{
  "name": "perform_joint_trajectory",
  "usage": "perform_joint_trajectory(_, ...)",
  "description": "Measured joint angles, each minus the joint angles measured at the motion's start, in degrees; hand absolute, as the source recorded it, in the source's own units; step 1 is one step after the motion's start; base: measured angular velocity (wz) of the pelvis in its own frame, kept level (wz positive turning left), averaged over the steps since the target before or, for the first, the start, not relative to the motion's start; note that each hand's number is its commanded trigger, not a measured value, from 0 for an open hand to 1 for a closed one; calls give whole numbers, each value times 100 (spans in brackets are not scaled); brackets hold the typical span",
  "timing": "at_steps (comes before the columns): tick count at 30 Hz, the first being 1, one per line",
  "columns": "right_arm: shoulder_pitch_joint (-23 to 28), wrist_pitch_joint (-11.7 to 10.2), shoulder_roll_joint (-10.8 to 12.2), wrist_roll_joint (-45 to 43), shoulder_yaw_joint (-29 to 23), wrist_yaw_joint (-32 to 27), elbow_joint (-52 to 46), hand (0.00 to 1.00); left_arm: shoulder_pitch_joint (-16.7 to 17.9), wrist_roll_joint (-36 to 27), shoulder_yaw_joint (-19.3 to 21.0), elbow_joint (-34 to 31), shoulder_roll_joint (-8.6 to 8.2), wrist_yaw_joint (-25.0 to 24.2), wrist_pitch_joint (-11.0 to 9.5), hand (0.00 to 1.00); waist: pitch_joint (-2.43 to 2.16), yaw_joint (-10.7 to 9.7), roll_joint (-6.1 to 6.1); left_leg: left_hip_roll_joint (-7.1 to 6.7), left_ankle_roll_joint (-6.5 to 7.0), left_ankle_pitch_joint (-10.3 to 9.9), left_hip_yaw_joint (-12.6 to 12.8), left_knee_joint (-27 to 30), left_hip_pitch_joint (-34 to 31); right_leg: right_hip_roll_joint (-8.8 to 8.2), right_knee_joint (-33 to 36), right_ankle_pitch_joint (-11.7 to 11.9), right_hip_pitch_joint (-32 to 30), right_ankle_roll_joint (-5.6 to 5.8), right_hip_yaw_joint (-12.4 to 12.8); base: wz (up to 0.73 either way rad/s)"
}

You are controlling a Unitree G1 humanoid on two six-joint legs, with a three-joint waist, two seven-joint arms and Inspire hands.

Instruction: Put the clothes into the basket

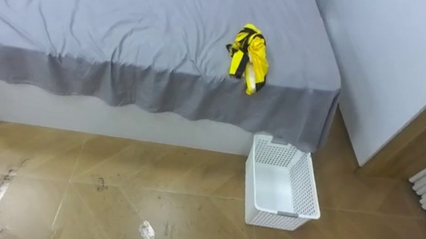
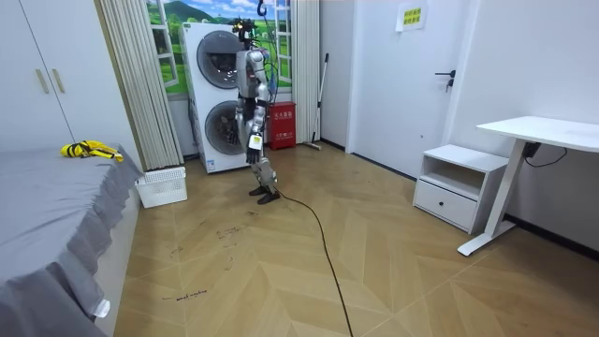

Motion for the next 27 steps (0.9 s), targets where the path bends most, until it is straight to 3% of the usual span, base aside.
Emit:
perform_joint_trajectory(2,-14,5,2,-30,0,53,10,0,-22,-366,49,41,16,-149,5,0,10,10,-17,25,-62,-114,34,327,-157,9,77,-82,-54,-24,-87,-2)
perform_joint_trajectory(4,-10,-2,-8,-36,-45,157,47,0,4,-542,230,63,37,-322,13,0,16,-1,-8,70,-208,-205,76,847,-396,-8,199,-179,-124,-62,-151,0)
perform_joint_trajectory(6,-20,-3,-11,-25,-68,172,17,0,16,-779,227,-1,69,-406,14,0,28,-8,-11,177,-281,-237,321,1522,-712,-61,314,-334,-199,-164,-135,11)
perform_joint_trajectory(7,7,-3,-8,-6,-68,173,-11,0,21,-864,228,-34,94,-410,-5,0,68,-8,-82,268,-474,-151,401,2206,-1070,-91,357,-368,-194,-193,-116,18)
perform_joint_trajectory(8,11,-3,-11,-2,-68,169,-21,0,12,-880,233,-58,106,-407,-37,0,75,2,-99,292,-554,-135,375,2492,-1274,-138,423,-394,-177,-200,-99,18)
perform_joint_trajectory(9,3,-2,-56,24,-49,158,-24,0,9,-944,212,-78,102,-413,-145,0,78,18,-65,302,-533,-165,177,2423,-1593,-174,502,-458,-189,-172,-69,18)
perform_joint_trajectory(10,3,2,-86,59,-54,146,-22,0,8,-1133,197,-173,81,-408,-222,0,68,1,-75,309,-564,-100,59,1965,-1915,-205,525,-547,-212,-100,-45,17)
perform_joint_trajectory(11,8,9,-92,61,-55,136,-24,0,29,-1234,186,-229,74,-399,-273,0,66,10,-77,315,-608,15,5,1645,-2059,-223,534,-578,-219,-93,6,7)
perform_joint_trajectory(13,67,75,-143,63,-33,123,-91,0,124,-1551,185,-333,14,-369,-420,0,57,67,-27,391,-709,683,-89,338,-2384,-346,615,-727,-177,-19,133,-27)
perform_joint_trajectory(15,142,90,-209,48,-48,119,-159,0,139,-1558,226,-334,-75,-372,-486,0,26,123,58,560,-744,1015,-169,-191,-2493,-407,614,-881,-103,74,196,-45)
perform_joint_trajectory(16,240,121,-227,62,-34,120,-289,0,144,-1611,216,-333,-80,-379,-515,0,16,121,62,517,-721,1325,-134,-128,-2514,-539,554,-962,-11,181,199,-40)
perform_joint_trajectory(17,270,121,-229,70,-18,120,-328,0,145,-1611,211,-332,-78,-380,-527,0,7,131,58,474,-701,1498,-124,-83,-2529,-598,475,-991,48,231,206,-31)
perform_joint_trajectory(18,277,136,-237,95,-29,119,-356,0,146,-1610,183,-330,-83,-406,-579,0,-43,137,24,369,-547,1784,-99,78,-2611,-730,330,-1055,166,344,211,-24)
perform_joint_trajectory(19,276,167,-217,98,-124,124,-367,0,141,-1610,177,-330,-75,-440,-649,0,-94,134,10,216,-324,1795,-7,413,-2714,-908,260,-1106,258,446,231,-16)
perform_joint_trajectory(20,277,179,-199,97,-155,128,-370,0,152,-1617,179,-327,-52,-449,-686,0,-88,134,-83,107,-196,1663,91,598,-2739,-991,302,-1147,279,513,248,7)
perform_joint_trajectory(21,300,183,-179,81,-245,141,-373,0,104,-1597,165,-324,-4,-502,-728,0,-79,124,-227,-127,-42,1294,189,964,-2770,-1247,524,-1232,333,612,342,20)
perform_joint_trajectory(23,301,137,-192,204,-417,45,-394,0,78,-1585,-62,-310,-2,-594,-796,0,-58,144,-252,-370,113,703,185,1360,-2571,-1552,1950,-1170,31,676,389,17)
perform_joint_trajectory(24,302,117,-177,288,-419,7,-430,0,61,-1585,-145,-309,6,-609,-823,0,-54,157,-240,-418,128,618,193,1360,-2439,-1621,2451,-1041,-117,679,438,7)
perform_joint_trajectory(25,283,102,-147,361,-431,-69,-594,0,31,-1573,-297,-300,24,-612,-874,0,-28,159,-235,-506,164,467,183,1322,-2164,-1722,3447,-540,-462,653,581,4)
perform_joint_trajectory(26,248,94,-137,360,-435,-95,-665,0,32,-1527,-354,-284,27,-613,-877,0,11,156,-286,-537,238,364,168,1282,-2026,-1725,3870,-163,-642,600,652,0)
perform_joint_trajectory(27,178,58,-132,346,-448,-141,-818,0,27,-1405,-446,-282,16,-607,-879,0,4,167,-186,-550,299,258,108,1179,-1762,-1716,4514,310,-990,524,701,-8)
